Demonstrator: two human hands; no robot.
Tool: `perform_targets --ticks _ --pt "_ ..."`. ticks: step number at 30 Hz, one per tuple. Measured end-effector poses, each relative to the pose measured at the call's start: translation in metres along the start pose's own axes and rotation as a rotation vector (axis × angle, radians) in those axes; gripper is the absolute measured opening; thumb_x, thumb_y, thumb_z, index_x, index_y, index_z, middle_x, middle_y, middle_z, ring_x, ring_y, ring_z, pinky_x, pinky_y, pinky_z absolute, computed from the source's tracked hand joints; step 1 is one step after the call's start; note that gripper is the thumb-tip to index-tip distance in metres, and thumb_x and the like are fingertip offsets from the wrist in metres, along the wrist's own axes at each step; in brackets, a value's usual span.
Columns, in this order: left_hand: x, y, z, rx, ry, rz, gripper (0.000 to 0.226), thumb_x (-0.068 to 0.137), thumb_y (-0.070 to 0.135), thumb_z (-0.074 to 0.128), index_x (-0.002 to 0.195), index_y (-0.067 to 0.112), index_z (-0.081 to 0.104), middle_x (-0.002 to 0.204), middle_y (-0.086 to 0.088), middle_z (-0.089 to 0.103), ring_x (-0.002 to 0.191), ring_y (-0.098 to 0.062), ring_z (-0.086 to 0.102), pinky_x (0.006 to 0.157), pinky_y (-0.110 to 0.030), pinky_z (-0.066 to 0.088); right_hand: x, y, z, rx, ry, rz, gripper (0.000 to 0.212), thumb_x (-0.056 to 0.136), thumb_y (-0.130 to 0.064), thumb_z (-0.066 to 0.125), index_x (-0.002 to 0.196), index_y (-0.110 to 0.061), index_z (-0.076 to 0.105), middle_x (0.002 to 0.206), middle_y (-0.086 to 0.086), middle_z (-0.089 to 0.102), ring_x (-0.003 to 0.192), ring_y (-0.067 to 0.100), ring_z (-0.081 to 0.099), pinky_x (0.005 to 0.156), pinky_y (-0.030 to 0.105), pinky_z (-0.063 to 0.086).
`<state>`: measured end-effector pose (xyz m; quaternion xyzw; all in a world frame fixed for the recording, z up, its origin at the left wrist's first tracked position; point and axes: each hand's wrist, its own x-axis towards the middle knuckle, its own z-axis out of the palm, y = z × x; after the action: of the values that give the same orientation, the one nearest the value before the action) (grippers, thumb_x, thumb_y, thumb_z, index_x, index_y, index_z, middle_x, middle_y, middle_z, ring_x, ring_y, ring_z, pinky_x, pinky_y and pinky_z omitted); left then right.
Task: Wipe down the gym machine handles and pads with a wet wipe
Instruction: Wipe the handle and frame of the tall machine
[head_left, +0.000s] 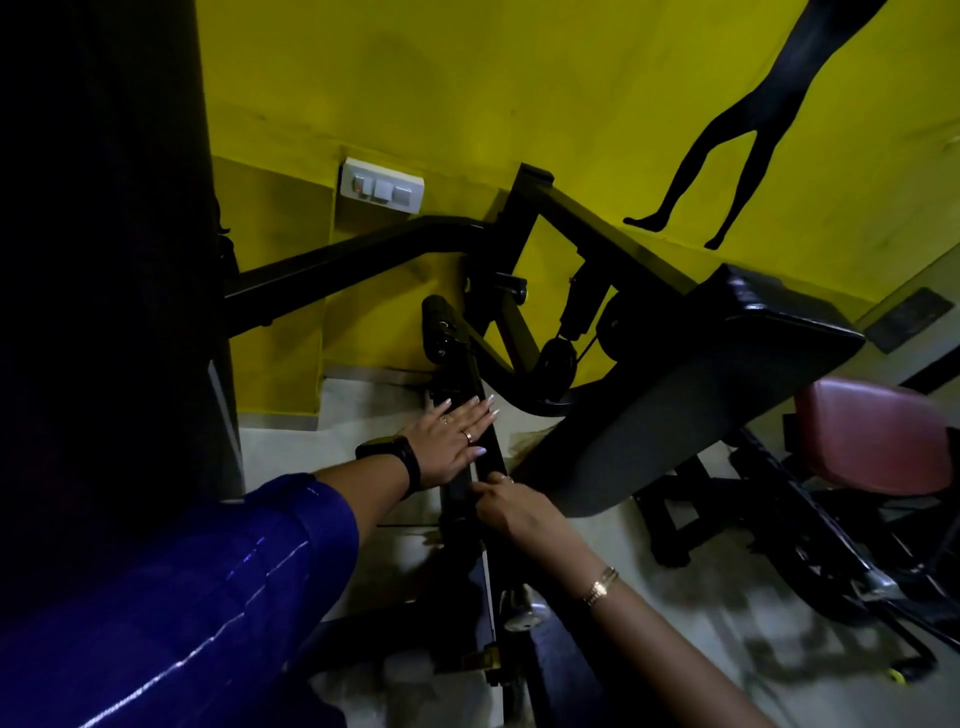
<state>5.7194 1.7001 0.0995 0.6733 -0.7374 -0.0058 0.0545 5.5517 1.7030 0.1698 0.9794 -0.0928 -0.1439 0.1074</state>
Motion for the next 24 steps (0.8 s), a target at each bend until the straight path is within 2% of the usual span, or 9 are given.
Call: perform_targets --ticks 5,8,11,13,15,16,18,21,24 --pt "-0.007 0.005 0.013 -0.062 0.08 0.051 0.07 0.079 0.051 -0.02 0.144 0.024 -0.022 0.149 0.004 -0.03 0.139 -0.009 -0.023 0.119 -0.035 -0.005 -0.006 -0.004 -0.007 0.12 -0.048 0.078 0.023 0.094 -0.015 0.049 0.106 0.001 0.061 0.114 0.016 0.058 0.106 0.032 0.051 0.078 0.044 0.049" --pt "-0.009 0.007 0.017 -0.115 0.088 0.036 0.071 0.077 0.048 -0.016 0.144 0.025 -0.019 0.15 0.003 -0.027 0.139 -0.01 -0.022 0.12 -0.036 -0.003 0.0 -0.008 -0.017 0.164 0.164 0.176 0.013 0.082 -0.006 0.059 0.084 0.003 0.067 0.091 0.016 0.06 0.081 0.034 0.057 0.051 0.029 0.037" --pt "-0.01 0.008 0.018 -0.124 0.129 0.045 0.071 0.083 0.054 -0.022 0.146 0.022 -0.011 0.152 0.001 -0.019 0.141 -0.014 -0.016 0.12 -0.038 0.003 -0.006 -0.016 -0.012 0.172 0.248 0.207 0.009 0.068 -0.006 0.064 0.071 0.002 0.068 0.075 0.011 0.06 0.064 0.03 0.059 0.041 0.024 0.029" --pt "-0.012 0.009 0.019 -0.111 0.153 0.085 0.083 0.083 0.059 -0.031 0.149 0.017 -0.003 0.154 -0.001 -0.01 0.142 -0.016 -0.009 0.12 -0.039 0.007 -0.014 -0.021 -0.008 0.115 0.11 0.177 0.024 0.084 -0.009 0.053 0.095 0.007 0.066 0.097 0.016 0.06 0.089 0.033 0.059 0.059 0.034 0.046" --pt "-0.012 0.01 0.019 -0.091 0.181 0.176 0.081 0.091 0.056 -0.023 0.151 0.012 0.011 0.156 -0.003 0.003 0.145 -0.02 0.005 0.118 -0.042 0.016 -0.022 -0.02 -0.001 0.025 -0.015 0.03 0.035 0.095 -0.012 0.038 0.112 0.008 0.06 0.12 0.021 0.055 0.109 0.035 0.05 0.082 0.043 0.045" --pt "-0.012 0.012 0.019 -0.095 0.182 0.215 0.077 0.096 0.053 -0.015 0.151 0.01 0.019 0.157 -0.006 0.012 0.145 -0.022 0.015 0.116 -0.043 0.019 -0.025 -0.016 -0.008 -0.047 -0.07 -0.062 0.037 0.098 -0.01 0.034 0.122 0.006 0.057 0.13 0.022 0.051 0.118 0.035 0.047 0.089 0.04 0.042" --pt "-0.012 0.015 0.019 -0.119 0.208 0.261 0.071 0.103 0.045 -0.002 0.147 0.005 0.036 0.154 -0.012 0.034 0.14 -0.028 0.036 0.115 -0.043 0.026 -0.032 -0.004 -0.021 0.006 -0.13 0.01 0.04 0.103 -0.01 0.031 0.139 -0.001 0.045 0.143 0.018 0.044 0.131 0.029 0.042 0.095 0.031 0.035" --pt "-0.012 0.021 0.022 -0.141 0.29 0.308 0.062 0.105 0.039 0.007 0.144 0.005 0.043 0.147 -0.014 0.046 0.135 -0.03 0.045 0.112 -0.041 0.028 -0.036 0.012 -0.019 0.114 0.029 0.154 0.038 0.101 -0.013 0.038 0.134 -0.001 0.052 0.138 0.021 0.048 0.128 0.029 0.046 0.102 0.034 0.035" --pt "-0.013 0.024 0.023 -0.137 0.332 0.306 0.059 0.106 0.039 0.007 0.144 0.007 0.038 0.146 -0.014 0.047 0.135 -0.029 0.046 0.111 -0.041 0.033 -0.041 0.007 -0.006 0.276 0.158 0.238 0.039 0.083 -0.032 0.047 0.101 -0.009 0.074 0.103 0.013 0.065 0.092 0.029 0.063 0.079 0.029 0.048"
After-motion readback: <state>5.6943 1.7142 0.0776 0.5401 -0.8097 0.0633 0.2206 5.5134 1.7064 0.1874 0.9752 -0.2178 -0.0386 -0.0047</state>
